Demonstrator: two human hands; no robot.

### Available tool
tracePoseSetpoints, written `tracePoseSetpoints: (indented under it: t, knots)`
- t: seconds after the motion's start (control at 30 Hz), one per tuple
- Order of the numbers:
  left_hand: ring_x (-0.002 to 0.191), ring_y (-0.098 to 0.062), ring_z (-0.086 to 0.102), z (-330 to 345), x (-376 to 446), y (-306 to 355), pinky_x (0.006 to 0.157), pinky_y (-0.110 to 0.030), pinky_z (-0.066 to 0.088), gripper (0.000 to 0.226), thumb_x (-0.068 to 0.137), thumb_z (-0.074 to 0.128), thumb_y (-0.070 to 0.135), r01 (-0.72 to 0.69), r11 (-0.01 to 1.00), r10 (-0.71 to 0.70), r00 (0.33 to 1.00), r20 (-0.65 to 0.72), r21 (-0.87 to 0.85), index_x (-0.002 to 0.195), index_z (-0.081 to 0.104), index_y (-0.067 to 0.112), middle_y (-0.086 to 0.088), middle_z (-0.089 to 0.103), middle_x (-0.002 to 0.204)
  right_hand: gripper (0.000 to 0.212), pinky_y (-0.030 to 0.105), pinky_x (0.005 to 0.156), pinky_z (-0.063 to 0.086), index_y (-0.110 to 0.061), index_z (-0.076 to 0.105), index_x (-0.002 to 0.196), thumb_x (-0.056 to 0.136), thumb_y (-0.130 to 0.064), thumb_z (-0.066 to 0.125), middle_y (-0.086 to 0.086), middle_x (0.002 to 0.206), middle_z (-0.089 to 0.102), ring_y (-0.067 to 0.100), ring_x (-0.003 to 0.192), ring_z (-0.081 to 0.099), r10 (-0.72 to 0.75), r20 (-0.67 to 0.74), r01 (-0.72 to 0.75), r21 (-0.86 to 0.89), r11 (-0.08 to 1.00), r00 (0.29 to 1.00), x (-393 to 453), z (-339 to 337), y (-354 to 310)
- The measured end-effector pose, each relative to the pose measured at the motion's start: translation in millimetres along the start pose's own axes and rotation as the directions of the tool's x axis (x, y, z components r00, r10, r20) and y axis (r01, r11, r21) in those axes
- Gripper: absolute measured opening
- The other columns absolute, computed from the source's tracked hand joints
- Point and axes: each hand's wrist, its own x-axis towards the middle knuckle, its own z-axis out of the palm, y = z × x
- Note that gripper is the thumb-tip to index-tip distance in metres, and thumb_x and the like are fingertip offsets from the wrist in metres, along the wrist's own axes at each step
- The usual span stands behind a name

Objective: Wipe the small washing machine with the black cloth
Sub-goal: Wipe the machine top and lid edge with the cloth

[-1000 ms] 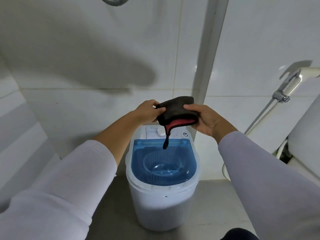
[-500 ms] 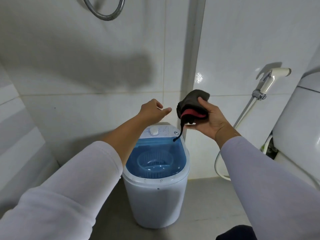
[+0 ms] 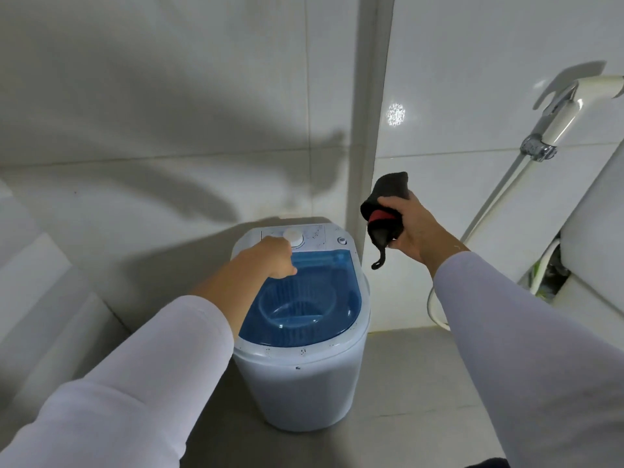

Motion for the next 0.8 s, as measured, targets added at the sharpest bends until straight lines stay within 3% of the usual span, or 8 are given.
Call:
tracePoseSetpoints:
  t: [0.1,0.2,0.33,0.4,0.53,0.6,0.67,0.8]
  knots:
    - [0.12,-0.023,0.053,7,23,-3,0.1,-0.03,0.043,0.056,0.091,0.056,0.036,0.03,0.999,-0.031,0.999,0.024,0.042,0.139,0.044,0.008,-0.009,0.05,0.137,0.018,0.039,0.079,0.051,-0.02,0.056,0.103,0.086,-0.024,0.061,0.007,0.102,0.06,0.026,0.094,0.058,-0.121,-0.077,0.075,-0.447,0.891,0.99,24,6,13]
    - [0.114,-0.025,0.057,12,42,-9,0.09,-0.031,0.046,0.056,0.086,0.063,0.037,0.021,0.994,-0.026,0.998,0.049,0.11,0.131,0.05,0.006,-0.01,0.056,0.125,0.023,0.032,0.075,0.047,-0.017,0.06,0.107,0.085,-0.025,0.059,0.008,0.096,0.062,0.025,0.086,0.058,-0.297,-0.009,0.168,-0.809,0.563,0.955,48,18,28]
    - [0.093,-0.021,0.056,7,53,-15,0.083,-0.03,0.047,0.048,0.078,0.071,0.041,-0.031,0.99,0.023,0.998,0.06,0.134,0.109,0.061,0.006,-0.003,0.056,0.087,0.039,0.032,0.074,0.046,-0.022,0.053,0.123,0.085,-0.019,0.058,0.014,0.117,0.052,0.035,0.092,0.061,-0.323,0.128,0.178,-0.975,0.13,0.938,70,37,38]
    - [0.09,-0.018,0.05,6,59,-19,0.087,-0.032,0.049,0.053,0.075,0.073,0.044,-0.051,0.989,0.044,0.998,0.055,0.138,0.112,0.062,0.007,0.0,0.051,0.088,0.043,0.034,0.072,0.047,-0.026,0.047,0.125,0.085,-0.016,0.057,0.014,0.117,0.051,0.036,0.09,0.061,-0.316,0.183,0.191,-0.982,-0.007,0.931,76,45,42]
    - [0.091,-0.016,0.049,8,65,-23,0.092,-0.031,0.05,0.061,0.074,0.074,0.045,-0.081,0.985,0.072,0.996,0.06,0.155,0.122,0.062,0.01,-0.003,0.063,0.109,0.042,0.032,0.068,0.043,-0.033,0.049,0.127,0.089,-0.018,0.055,0.014,0.113,0.052,0.036,0.091,0.061,-0.303,0.188,0.155,-0.979,-0.13,0.934,89,48,49]
    - [0.089,-0.017,0.049,9,69,-25,0.083,-0.029,0.05,0.037,0.074,0.074,0.045,-0.083,0.983,0.073,0.995,0.065,0.164,0.095,0.066,0.015,-0.003,0.065,0.1,0.038,0.03,0.067,0.041,-0.035,0.053,0.126,0.09,-0.021,0.055,0.014,0.112,0.055,0.035,0.093,0.061,-0.294,0.176,0.138,-0.98,-0.146,0.94,96,49,52]
    - [0.086,-0.016,0.047,12,71,-27,0.076,-0.026,0.043,0.039,0.075,0.072,0.046,-0.076,0.985,0.072,0.997,0.032,0.154,0.063,0.042,0.025,0.001,0.054,0.087,0.042,0.029,0.069,0.042,-0.035,0.055,0.126,0.089,-0.016,0.055,0.013,0.113,0.059,0.033,0.097,0.061,-0.262,0.168,0.132,-0.98,-0.147,0.95,101,50,55]
    - [0.085,-0.015,0.043,15,70,-28,0.075,-0.024,0.039,0.052,0.074,0.072,0.047,-0.076,0.984,0.075,0.997,0.017,0.164,0.06,0.025,0.028,0.003,0.048,0.091,0.05,0.03,0.075,0.045,-0.04,0.054,0.127,0.088,-0.01,0.051,0.009,0.115,0.064,0.031,0.104,0.061,-0.218,0.186,0.154,-0.976,-0.154,0.958,105,50,57]
